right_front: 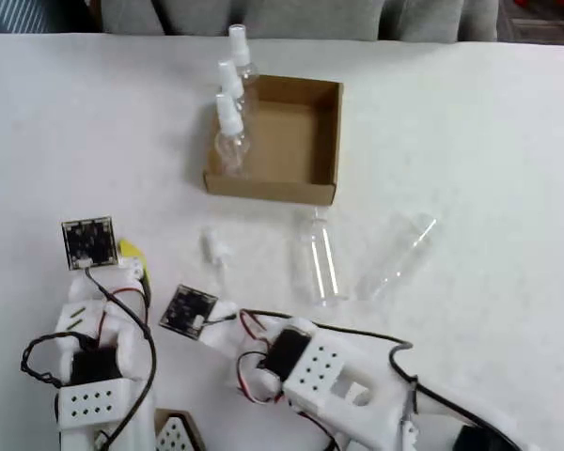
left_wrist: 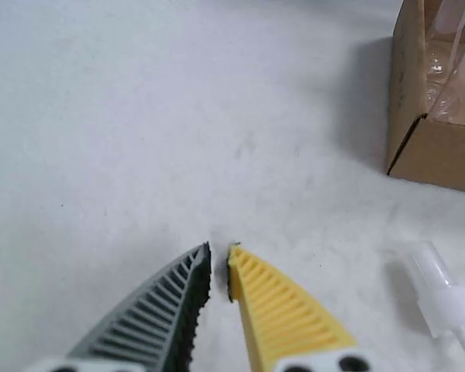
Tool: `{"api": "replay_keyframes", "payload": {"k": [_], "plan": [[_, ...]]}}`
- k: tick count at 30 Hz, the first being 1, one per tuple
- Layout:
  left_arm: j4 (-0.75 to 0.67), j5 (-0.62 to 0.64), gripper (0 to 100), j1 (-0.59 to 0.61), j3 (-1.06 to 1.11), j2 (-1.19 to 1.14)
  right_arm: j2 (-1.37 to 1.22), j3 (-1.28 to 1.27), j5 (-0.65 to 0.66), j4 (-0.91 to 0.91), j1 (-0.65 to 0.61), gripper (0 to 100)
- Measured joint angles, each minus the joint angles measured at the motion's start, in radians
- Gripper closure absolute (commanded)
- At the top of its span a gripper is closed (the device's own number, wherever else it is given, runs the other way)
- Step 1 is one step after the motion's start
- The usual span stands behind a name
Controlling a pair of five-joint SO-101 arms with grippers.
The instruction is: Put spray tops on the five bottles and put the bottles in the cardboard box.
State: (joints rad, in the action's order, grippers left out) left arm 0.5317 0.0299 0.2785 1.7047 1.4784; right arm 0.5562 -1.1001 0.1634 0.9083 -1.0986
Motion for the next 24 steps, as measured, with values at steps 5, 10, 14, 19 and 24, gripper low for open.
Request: {"api": "replay_keyframes", "payload": {"k": [5, 10, 14, 19, 24], "plan": [[0.000, 0.000, 94, 0.000, 0.000, 0.000, -0.121, 0.021, 0.000, -0.012, -0.003, 80.3], [0.000, 0.000, 94, 0.000, 0.000, 0.000, -0.213, 0.069, 0.000, -0.012, -0.005, 83.9], [0.000, 0.000, 94, 0.000, 0.000, 0.000, -0.235, 0.087, -0.002, -0.012, -0.002, 98.2], [0.000, 0.000, 94, 0.000, 0.000, 0.000, -0.187, 0.094, 0.002, 0.015, -0.012, 97.4], [0.000, 0.000, 94, 0.000, 0.000, 0.000, -0.026, 0.094, 0.103, 0.150, -0.002, 97.1]]}}
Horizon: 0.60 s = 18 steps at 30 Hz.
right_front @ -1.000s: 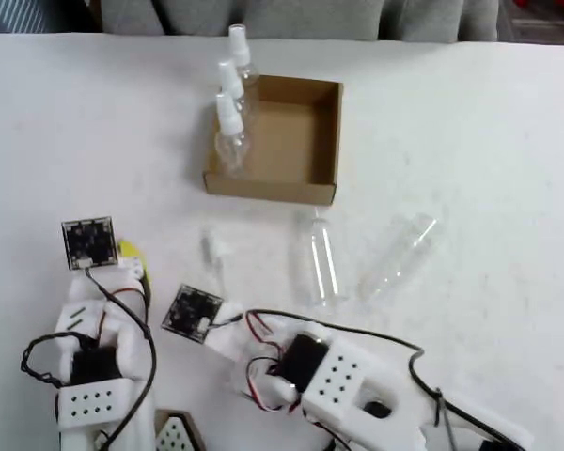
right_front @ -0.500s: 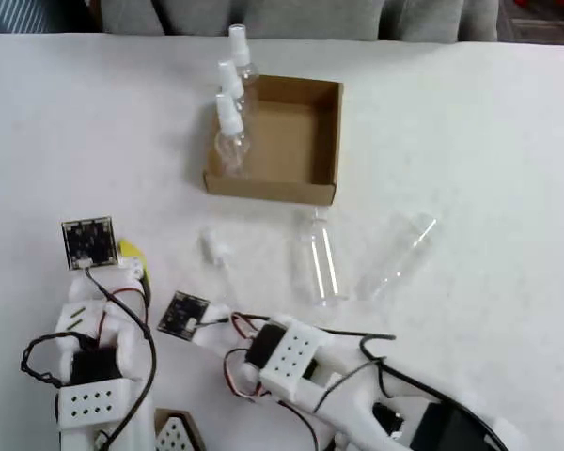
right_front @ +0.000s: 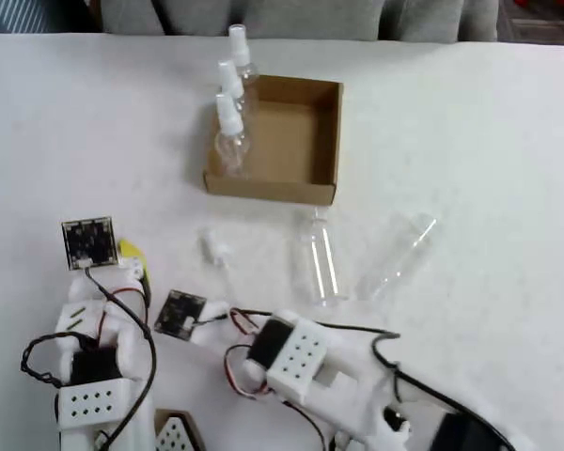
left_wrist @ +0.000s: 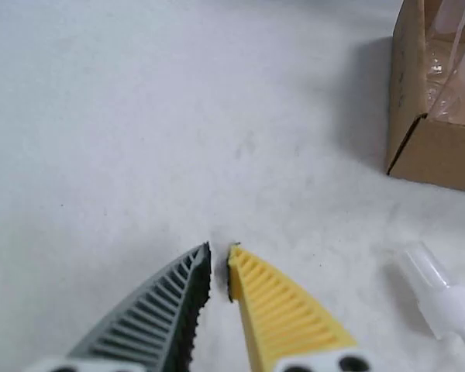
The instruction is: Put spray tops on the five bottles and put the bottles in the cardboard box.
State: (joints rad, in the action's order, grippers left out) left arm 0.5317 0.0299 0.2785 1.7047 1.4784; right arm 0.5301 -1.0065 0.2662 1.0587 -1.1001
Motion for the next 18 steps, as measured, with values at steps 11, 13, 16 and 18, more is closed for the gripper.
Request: {"api": "replay_keyframes", "payload": {"k": [11, 13, 16, 18], "plan": [[0.000, 0.000, 94, 0.000, 0.000, 0.000, 0.221, 0.104, 0.298, 0.215, 0.252, 97.1], [0.000, 0.000, 94, 0.000, 0.000, 0.000, 0.199, 0.118, 0.376, 0.219, 0.247, 97.0], [0.000, -0.002, 94, 0.000, 0.000, 0.000, 0.106, 0.129, 0.491, 0.219, 0.241, 94.5], [0.000, -0.018, 94, 0.000, 0.000, 0.000, 0.020, 0.135, 0.531, 0.192, 0.242, 89.0]]}}
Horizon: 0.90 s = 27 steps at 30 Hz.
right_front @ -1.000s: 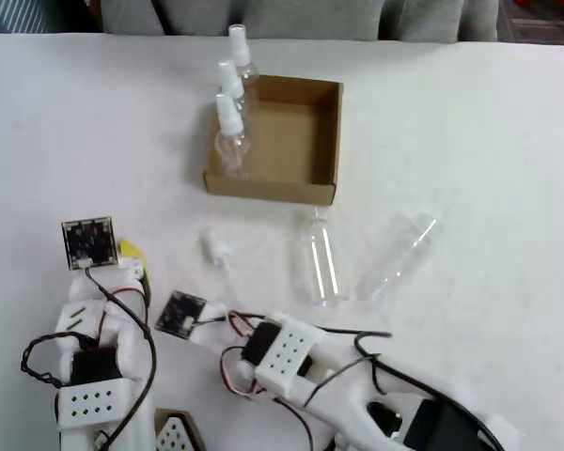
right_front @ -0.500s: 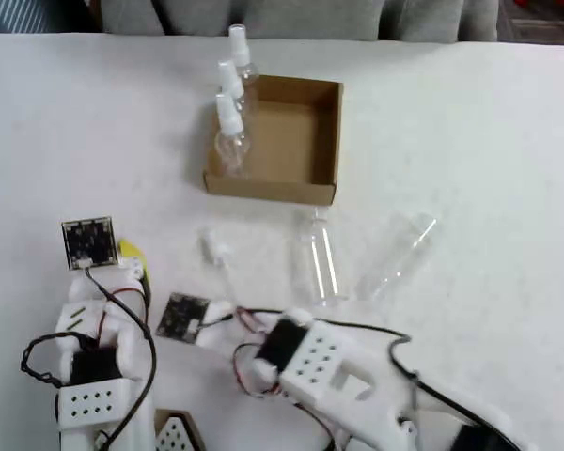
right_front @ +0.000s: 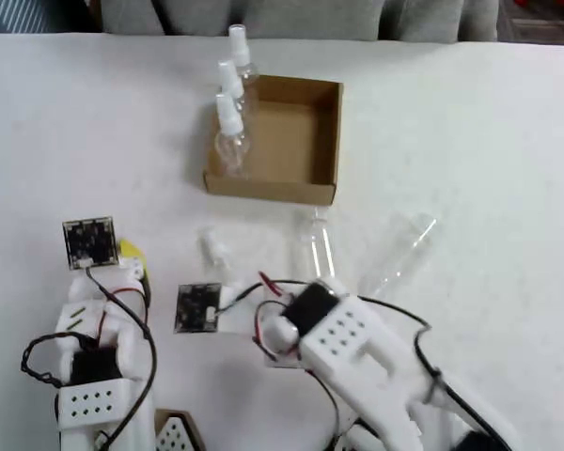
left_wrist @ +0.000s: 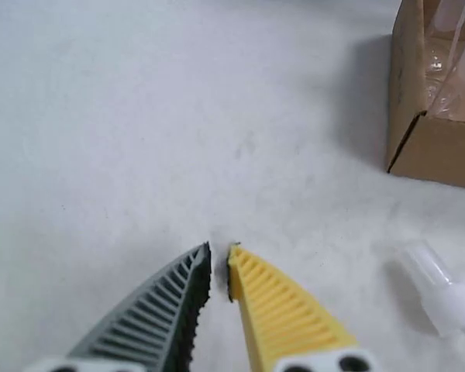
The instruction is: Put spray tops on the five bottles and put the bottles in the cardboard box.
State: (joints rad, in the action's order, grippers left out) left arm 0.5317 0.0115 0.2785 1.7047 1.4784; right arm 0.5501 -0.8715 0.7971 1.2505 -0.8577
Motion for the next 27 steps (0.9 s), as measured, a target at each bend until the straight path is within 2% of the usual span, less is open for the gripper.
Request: {"api": "replay_keyframes", "payload": {"k": [5, 8, 12, 18, 20, 27], "plan": [[0.000, -0.025, 94, 0.000, 0.000, 0.000, -0.198, 0.032, 0.002, -0.092, 0.002, 71.9], [0.000, -0.037, 94, 0.000, 0.000, 0.000, -0.267, 0.089, -0.041, -0.103, 0.021, 69.1], [0.000, -0.041, 94, 0.000, 0.000, 0.000, -0.275, 0.150, -0.095, -0.098, 0.068, 75.2], [-0.021, -0.041, 94, -0.002, 0.000, 0.000, -0.273, 0.239, -0.278, -0.031, 0.226, 99.0], [-0.021, -0.064, 94, -0.005, 0.000, 0.000, -0.244, 0.242, -0.339, -0.025, 0.311, 96.7], [-0.021, -0.436, 94, -0.005, 0.000, 0.000, -0.074, 0.135, -0.528, -0.077, 0.667, 98.2]]}}
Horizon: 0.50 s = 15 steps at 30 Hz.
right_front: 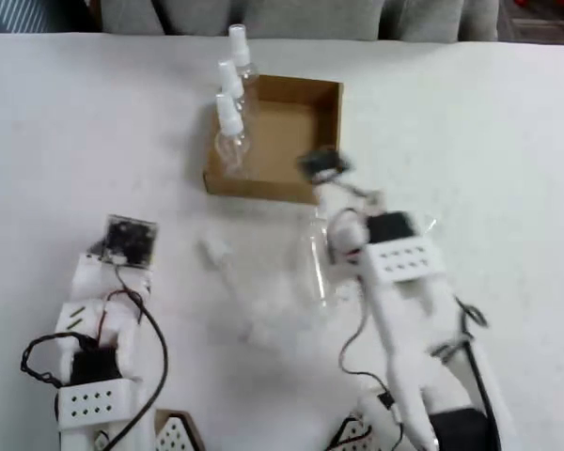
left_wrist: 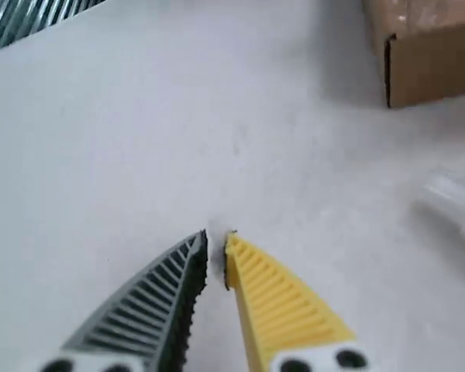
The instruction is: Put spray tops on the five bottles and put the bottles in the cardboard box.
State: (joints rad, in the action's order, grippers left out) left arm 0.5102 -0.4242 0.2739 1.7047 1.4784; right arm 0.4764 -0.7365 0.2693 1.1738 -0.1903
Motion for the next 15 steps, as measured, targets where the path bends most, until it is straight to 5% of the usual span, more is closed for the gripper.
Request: {"api": "replay_keyframes", "payload": {"k": [10, 15], "plan": [[0.106, -0.178, 94, -0.097, -0.002, 0.000, 0.256, -0.345, -0.086, -0.172, 0.350, 98.1], [0.325, -0.222, 94, -0.169, -0.087, 0.000, 0.279, -0.430, -0.011, -0.196, 0.465, 98.1]]}}
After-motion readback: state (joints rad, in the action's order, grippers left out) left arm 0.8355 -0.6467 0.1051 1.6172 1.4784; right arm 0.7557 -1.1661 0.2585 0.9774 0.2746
